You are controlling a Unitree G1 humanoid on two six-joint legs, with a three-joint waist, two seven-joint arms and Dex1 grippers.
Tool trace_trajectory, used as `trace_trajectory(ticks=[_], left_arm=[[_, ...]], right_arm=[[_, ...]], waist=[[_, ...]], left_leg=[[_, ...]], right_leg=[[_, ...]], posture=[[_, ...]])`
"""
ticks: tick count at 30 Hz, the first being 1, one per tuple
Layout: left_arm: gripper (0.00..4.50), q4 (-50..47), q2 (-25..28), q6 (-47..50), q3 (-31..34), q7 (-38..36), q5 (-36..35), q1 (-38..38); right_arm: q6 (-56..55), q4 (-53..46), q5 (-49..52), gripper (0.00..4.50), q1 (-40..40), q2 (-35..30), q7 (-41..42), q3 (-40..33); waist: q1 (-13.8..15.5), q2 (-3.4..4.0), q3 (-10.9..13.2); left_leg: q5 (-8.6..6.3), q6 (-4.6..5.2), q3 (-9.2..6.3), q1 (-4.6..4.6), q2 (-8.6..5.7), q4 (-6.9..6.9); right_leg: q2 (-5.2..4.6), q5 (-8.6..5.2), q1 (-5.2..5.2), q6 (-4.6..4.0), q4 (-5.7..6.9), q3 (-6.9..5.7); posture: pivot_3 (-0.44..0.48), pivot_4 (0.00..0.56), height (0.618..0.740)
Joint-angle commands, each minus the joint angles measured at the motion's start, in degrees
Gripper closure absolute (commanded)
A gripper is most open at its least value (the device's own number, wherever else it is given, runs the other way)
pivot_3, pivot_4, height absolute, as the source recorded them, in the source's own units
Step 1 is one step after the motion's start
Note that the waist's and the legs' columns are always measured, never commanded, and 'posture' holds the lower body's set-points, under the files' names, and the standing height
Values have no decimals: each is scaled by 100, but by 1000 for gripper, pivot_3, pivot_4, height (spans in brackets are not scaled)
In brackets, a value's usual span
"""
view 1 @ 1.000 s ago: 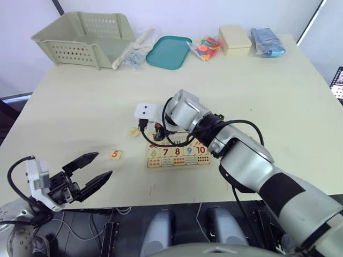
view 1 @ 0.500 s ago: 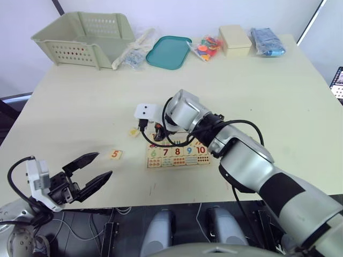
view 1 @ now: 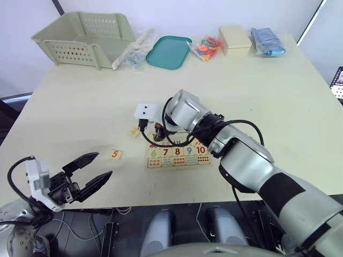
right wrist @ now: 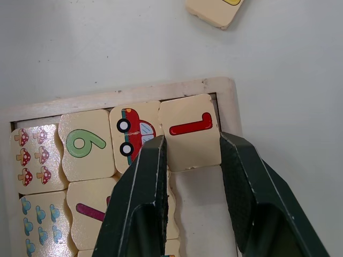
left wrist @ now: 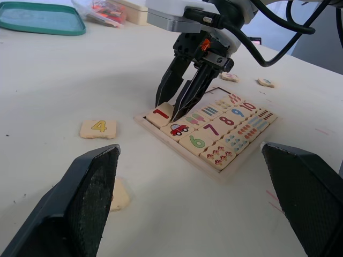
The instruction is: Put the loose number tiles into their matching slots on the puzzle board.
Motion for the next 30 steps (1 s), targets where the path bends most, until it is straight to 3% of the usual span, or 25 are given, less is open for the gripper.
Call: trace_trajectory(ticks=[1, 19, 20, 21, 25, 26, 30], left_arm=[[0, -82, 38, -65, 115, -4, -68, -2], [0, -118, 21, -34, 86, 27, -54, -41], [0, -124, 16, -35, 83, 33, -53, -38], [0, -129, 12, -36, 81, 37, -52, -35], [0, -143, 7, -40, 74, 60, -55, -20], [0, -147, 7, -40, 73, 66, -56, -17], [0, -160, 6, -43, 68, 80, -62, -7]], right_arm=[[-16, -136, 3, 3614, 22, 153, 35, -89], [-8, -166, 11, 3614, 22, 155, 45, -91], [-6, -170, 9, 2603, 26, 153, 54, -84], [-6, -173, 6, 2303, 28, 153, 58, -80], [-19, -139, -5, 306, -1, 157, 62, -81], [-22, -127, -6, 110, -11, 159, 61, -83], [-24, -157, 31, 110, -34, 141, 71, -137]], waist=[[0, 0, 0], [0, 0, 0], [0, 0, 0], [0, 0, 0], [0, 0, 0], [0, 0, 0], [0, 0, 0]], left_leg=[[0, 0, 0, 0, 0, 0], [0, 0, 0, 0, 0, 0], [0, 0, 0, 0, 0, 0], [0, 0, 0, 0, 0, 0], [0, 0, 0, 0, 0, 0], [0, 0, 0, 0, 0, 0], [0, 0, 0, 0, 0, 0]], right_leg=[[0, 0, 0, 0, 0, 0], [1, 0, 0, 0, 0, 0], [0, 0, 0, 0, 0, 0], [-1, 0, 0, 0, 0, 0], [-1, 0, 0, 0, 0, 0], [0, 0, 0, 0, 0, 0], [0, 0, 0, 0, 0, -1]], posture=[[0, 150, 740], [0, 150, 740], [0, 150, 740], [0, 150, 740], [0, 150, 740], [0, 150, 740], [0, 150, 740]])
